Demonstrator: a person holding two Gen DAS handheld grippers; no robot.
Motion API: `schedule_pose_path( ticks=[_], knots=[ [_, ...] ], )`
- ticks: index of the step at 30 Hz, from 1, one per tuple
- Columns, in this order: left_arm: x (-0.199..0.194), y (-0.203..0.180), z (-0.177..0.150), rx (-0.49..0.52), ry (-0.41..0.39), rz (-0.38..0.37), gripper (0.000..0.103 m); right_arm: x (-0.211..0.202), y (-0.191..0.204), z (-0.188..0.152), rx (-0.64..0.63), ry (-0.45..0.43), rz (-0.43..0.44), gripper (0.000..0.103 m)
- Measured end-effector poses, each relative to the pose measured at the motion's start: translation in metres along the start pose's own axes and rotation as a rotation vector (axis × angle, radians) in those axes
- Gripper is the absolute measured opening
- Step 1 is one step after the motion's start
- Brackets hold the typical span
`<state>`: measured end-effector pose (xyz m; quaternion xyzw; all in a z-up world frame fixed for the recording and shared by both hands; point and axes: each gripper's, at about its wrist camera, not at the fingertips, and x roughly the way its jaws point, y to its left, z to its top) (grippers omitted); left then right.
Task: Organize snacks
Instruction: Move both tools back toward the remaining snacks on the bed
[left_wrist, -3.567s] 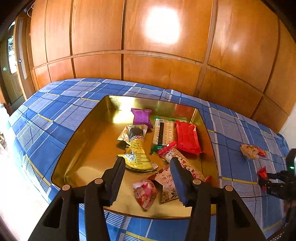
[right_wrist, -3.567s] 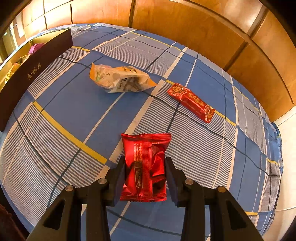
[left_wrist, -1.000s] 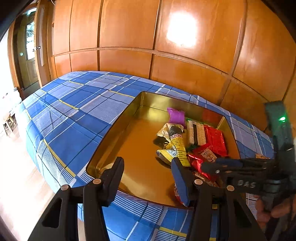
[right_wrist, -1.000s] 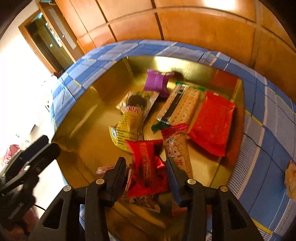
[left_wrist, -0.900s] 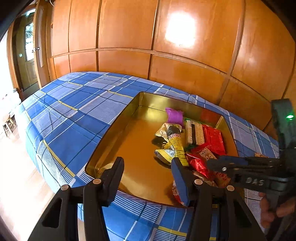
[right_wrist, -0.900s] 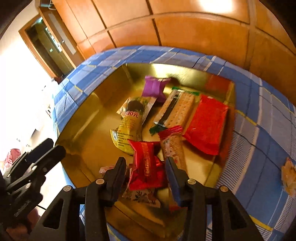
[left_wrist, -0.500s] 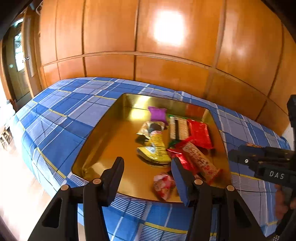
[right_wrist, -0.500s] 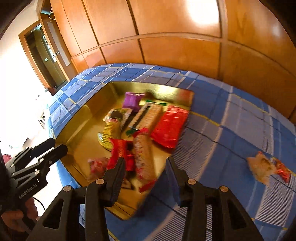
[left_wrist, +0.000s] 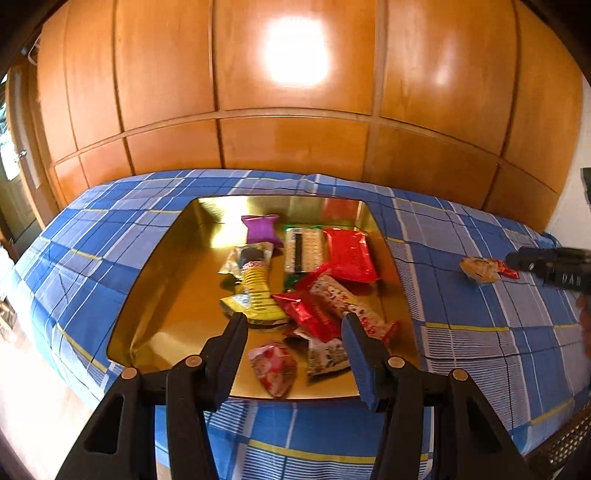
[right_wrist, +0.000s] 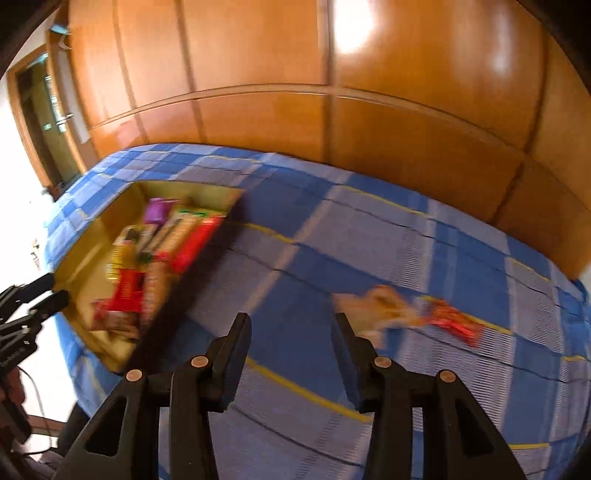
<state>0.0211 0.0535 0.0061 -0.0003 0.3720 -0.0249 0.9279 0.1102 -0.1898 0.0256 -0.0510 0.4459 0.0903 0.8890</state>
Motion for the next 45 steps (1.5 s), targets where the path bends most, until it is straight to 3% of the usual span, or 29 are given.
schedule_pose_path(
  ticks=[11,14,19,25,36,45],
  knots=[
    [0.006,-0.040,0.010,0.096,0.005,-0.038,0.054,-0.016,-0.138,-0.019,0.169,0.012,-0.234,0.045],
    [0.007,-0.053,0.013,0.125,0.008,-0.053,0.054,-0.009,-0.183,-0.033,0.275,0.030,-0.295,0.045],
    [0.012,-0.079,0.019,0.182,0.012,-0.072,0.054,-0.003,-0.234,-0.053,0.503,0.086,-0.321,0.045],
    [0.021,-0.109,0.025,0.238,0.027,-0.107,0.054,-0.011,-0.246,-0.056,0.591,0.058,-0.290,0.045],
    [0.038,-0.153,0.032,0.313,0.053,-0.156,0.054,-0.012,-0.237,-0.051,0.556,0.049,-0.278,0.045],
    [0.064,-0.183,0.032,0.335,0.126,-0.205,0.056,-0.015,-0.236,-0.051,0.565,0.041,-0.268,0.045]
  ],
)
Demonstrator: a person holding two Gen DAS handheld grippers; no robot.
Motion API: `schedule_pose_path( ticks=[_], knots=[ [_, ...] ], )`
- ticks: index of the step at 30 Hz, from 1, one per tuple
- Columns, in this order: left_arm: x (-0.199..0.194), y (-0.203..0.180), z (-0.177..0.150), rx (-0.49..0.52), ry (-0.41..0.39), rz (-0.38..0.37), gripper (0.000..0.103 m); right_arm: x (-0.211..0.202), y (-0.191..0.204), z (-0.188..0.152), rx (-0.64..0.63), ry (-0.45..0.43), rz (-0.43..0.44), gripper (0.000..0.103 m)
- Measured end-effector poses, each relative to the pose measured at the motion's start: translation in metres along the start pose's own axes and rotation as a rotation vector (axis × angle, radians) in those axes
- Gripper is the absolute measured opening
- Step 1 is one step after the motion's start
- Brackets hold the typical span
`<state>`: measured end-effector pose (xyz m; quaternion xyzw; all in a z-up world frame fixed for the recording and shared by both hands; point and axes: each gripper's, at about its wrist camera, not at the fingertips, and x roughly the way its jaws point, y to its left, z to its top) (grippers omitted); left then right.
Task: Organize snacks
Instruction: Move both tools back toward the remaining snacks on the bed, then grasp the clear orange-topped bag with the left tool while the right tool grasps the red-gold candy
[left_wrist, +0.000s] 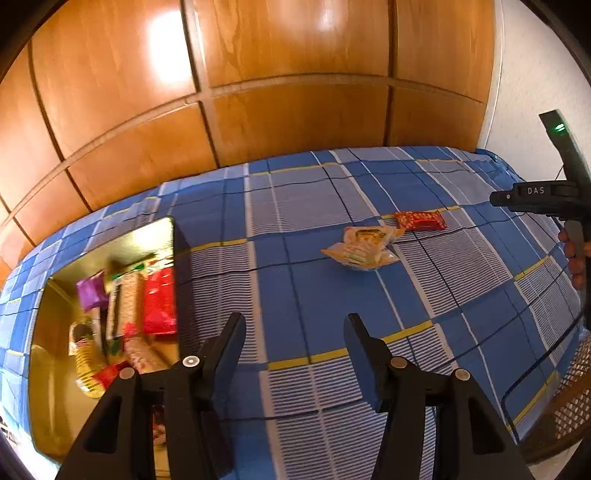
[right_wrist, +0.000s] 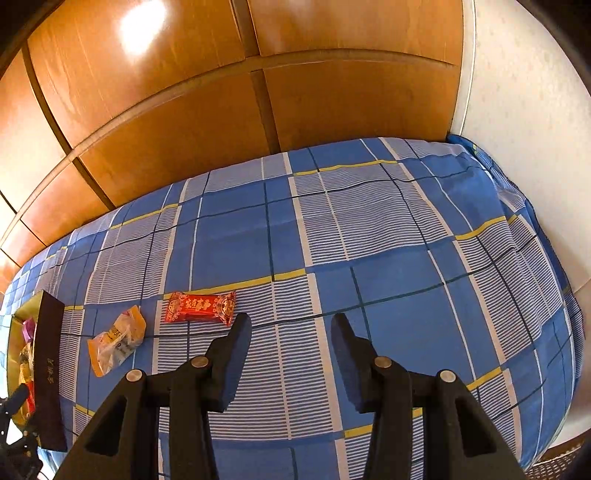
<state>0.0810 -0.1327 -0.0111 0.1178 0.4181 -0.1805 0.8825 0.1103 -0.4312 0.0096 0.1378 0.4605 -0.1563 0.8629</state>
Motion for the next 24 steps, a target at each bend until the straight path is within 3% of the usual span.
schedule_pose_path(
  ticks=[6,8,18,21,24],
  knots=[
    [0.018,-0.011,0.009,0.020,0.025,-0.023,0.057,0.000,-0.001,0.002,-0.005,-0.005,-0.006,0.045],
    [0.024,-0.014,0.014,0.025,0.032,-0.046,0.062,0.002,-0.002,0.003,0.002,0.000,-0.005,0.045],
    [0.056,-0.024,0.055,0.022,0.082,-0.207,0.067,0.003,0.008,0.002,-0.030,0.019,0.014,0.045],
    [0.062,-0.029,0.072,0.025,0.093,-0.259,0.078,0.003,0.009,0.002,-0.033,0.021,0.023,0.045],
    [0.081,-0.040,0.085,0.090,0.110,-0.255,0.078,0.002,0.011,0.002,-0.034,0.020,0.032,0.045]
  ],
)
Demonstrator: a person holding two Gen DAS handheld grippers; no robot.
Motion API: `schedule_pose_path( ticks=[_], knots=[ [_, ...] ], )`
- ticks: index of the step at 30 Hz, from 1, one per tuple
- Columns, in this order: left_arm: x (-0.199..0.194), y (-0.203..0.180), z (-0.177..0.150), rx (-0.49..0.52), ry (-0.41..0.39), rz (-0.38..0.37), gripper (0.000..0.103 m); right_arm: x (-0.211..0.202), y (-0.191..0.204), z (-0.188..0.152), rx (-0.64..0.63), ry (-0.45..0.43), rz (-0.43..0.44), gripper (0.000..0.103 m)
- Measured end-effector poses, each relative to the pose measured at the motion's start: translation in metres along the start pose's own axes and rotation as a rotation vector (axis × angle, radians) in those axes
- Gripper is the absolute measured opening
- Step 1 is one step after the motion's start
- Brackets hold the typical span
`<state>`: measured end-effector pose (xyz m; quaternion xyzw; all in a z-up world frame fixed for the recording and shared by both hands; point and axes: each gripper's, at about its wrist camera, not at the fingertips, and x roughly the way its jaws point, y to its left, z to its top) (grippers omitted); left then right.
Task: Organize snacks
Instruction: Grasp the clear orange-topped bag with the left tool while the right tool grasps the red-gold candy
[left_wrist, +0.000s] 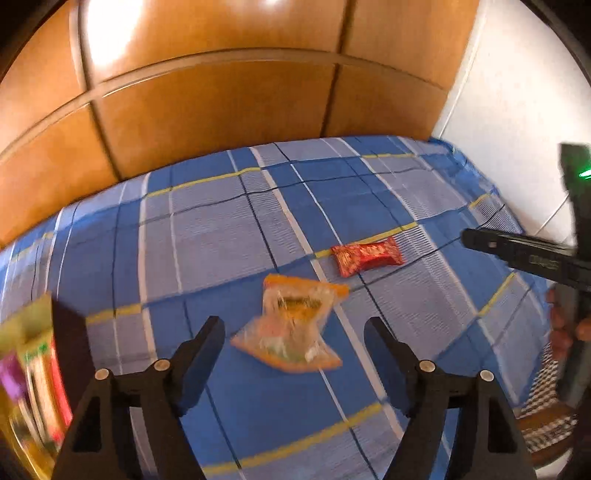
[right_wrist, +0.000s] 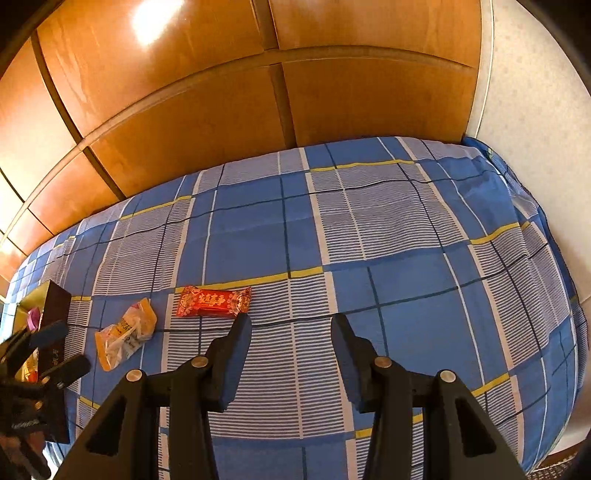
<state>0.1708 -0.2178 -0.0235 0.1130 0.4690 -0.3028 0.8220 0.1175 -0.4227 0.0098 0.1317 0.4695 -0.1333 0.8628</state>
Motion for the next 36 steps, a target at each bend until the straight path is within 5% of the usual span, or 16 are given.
schedule_pose_path(
  ticks=[4,7,10,22,36],
  knots=[
    [0.042,0.003,0.009,0.039,0.100,0.005,0.077,-0.001,0.002,-0.001,-0.007,0.002,0.009,0.045],
    [0.064,0.004,0.002,0.042,0.163,-0.007,0.055,0.000,0.003,-0.001,-0.010,0.002,0.009,0.045],
    [0.059,0.002,-0.011,0.034,0.112,-0.004,0.043,-0.001,0.003,-0.002,-0.013,-0.003,0.003,0.045],
    [-0.006,-0.011,-0.110,-0.068,-0.015,0.061,0.043,0.016,0.016,-0.012,-0.090,0.070,0.022,0.045],
    [-0.005,-0.003,-0.123,-0.079,-0.059,0.016,0.045,0.036,0.075,-0.015,-0.348,0.138,0.133,0.046]
  ],
)
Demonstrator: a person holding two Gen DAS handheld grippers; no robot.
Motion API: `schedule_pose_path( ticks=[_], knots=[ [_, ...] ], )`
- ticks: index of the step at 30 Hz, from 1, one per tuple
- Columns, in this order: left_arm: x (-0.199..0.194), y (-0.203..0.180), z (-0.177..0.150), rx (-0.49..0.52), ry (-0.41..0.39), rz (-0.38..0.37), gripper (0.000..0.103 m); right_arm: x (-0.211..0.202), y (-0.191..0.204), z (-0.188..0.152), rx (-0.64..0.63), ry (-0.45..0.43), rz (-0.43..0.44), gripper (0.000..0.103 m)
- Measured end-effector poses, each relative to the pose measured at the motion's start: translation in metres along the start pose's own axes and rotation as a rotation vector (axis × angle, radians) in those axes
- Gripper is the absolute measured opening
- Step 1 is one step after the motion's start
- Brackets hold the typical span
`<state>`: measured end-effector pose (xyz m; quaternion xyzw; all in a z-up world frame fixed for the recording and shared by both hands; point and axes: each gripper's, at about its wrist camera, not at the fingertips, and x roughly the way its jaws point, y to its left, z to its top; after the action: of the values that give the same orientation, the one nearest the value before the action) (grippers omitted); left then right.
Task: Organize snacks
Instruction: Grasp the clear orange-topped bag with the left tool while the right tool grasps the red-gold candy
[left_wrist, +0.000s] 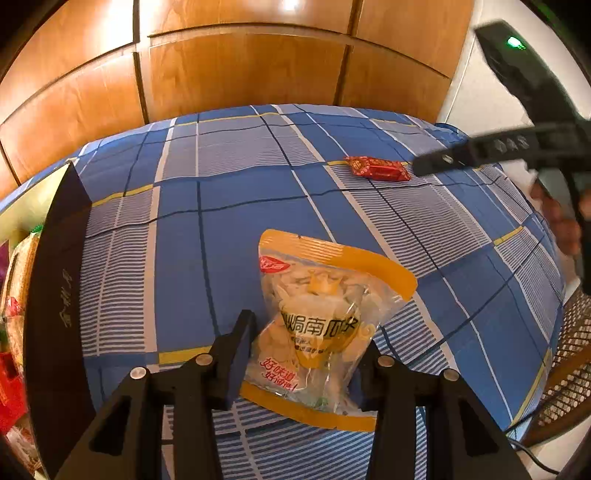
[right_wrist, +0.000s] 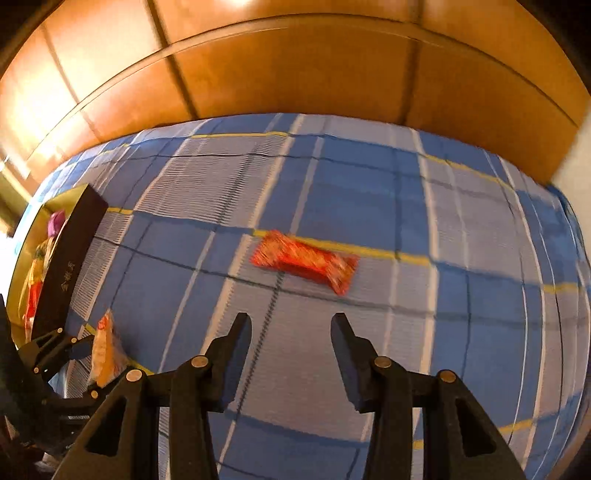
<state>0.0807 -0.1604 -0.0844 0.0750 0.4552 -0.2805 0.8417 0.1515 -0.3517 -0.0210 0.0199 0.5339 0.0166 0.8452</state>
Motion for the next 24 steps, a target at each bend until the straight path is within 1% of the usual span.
schedule_pose_path(
  ticks=[3,5,6,7,8,10,11,13,14,15,16,18,19,20,21,22,23,24],
  knots=[
    [-0.001,0.001,0.000,-0.003,-0.004,-0.005,0.045,0.017,0.007,0.020,-0.087,0.029,-0.019,0.048],
    [-0.001,0.002,0.000,-0.011,-0.008,-0.010,0.046,0.029,0.009,0.034,-0.105,0.044,-0.038,0.048],
    [-0.001,0.002,0.000,-0.015,-0.009,-0.010,0.046,0.035,0.008,0.042,-0.099,0.046,-0.032,0.048],
    [-0.001,0.001,0.000,-0.016,-0.010,-0.010,0.046,0.047,0.003,0.055,-0.052,0.051,0.011,0.048],
    [-0.001,0.001,0.000,-0.015,-0.011,-0.009,0.046,0.047,0.003,0.055,-0.052,0.051,0.011,0.048],
    [-0.001,0.001,-0.001,-0.013,-0.011,-0.010,0.046,0.059,-0.003,0.063,0.003,0.071,0.045,0.048],
    [-0.001,0.002,0.000,-0.016,-0.010,-0.013,0.046,0.065,-0.006,0.064,0.028,0.085,0.043,0.048],
    [-0.001,0.003,0.000,-0.022,-0.011,-0.021,0.046,0.074,-0.012,0.062,0.078,0.124,0.062,0.048],
    [-0.002,0.003,0.000,-0.025,-0.011,-0.024,0.046,0.074,-0.015,0.054,0.126,0.142,0.099,0.048],
    [-0.002,0.003,0.000,-0.029,-0.012,-0.026,0.046,0.074,-0.015,0.054,0.126,0.142,0.099,0.048],
    [-0.002,0.004,0.000,-0.032,-0.013,-0.028,0.046,0.070,-0.015,0.048,0.149,0.150,0.137,0.048],
    [-0.002,0.004,0.000,-0.034,-0.015,-0.030,0.046,0.065,-0.016,0.035,0.194,0.198,0.227,0.048],
    [-0.002,0.004,0.000,-0.034,-0.016,-0.031,0.047,0.059,-0.013,0.025,0.190,0.215,0.236,0.048],
    [-0.002,0.004,0.000,-0.036,-0.016,-0.032,0.047,0.059,-0.013,0.025,0.190,0.215,0.236,0.048],
    [-0.002,0.004,-0.001,-0.039,-0.015,-0.034,0.047,0.054,-0.012,0.018,0.184,0.219,0.242,0.048],
    [-0.002,0.004,-0.001,-0.041,-0.014,-0.036,0.047,0.049,-0.010,0.004,0.184,0.247,0.268,0.048],
    [-0.003,0.005,-0.001,-0.043,-0.013,-0.037,0.047,0.049,-0.010,0.004,0.184,0.247,0.268,0.048],
    [-0.003,0.005,-0.001,-0.046,-0.013,-0.038,0.047,0.047,-0.009,-0.005,0.171,0.286,0.259,0.048]
  ],
)
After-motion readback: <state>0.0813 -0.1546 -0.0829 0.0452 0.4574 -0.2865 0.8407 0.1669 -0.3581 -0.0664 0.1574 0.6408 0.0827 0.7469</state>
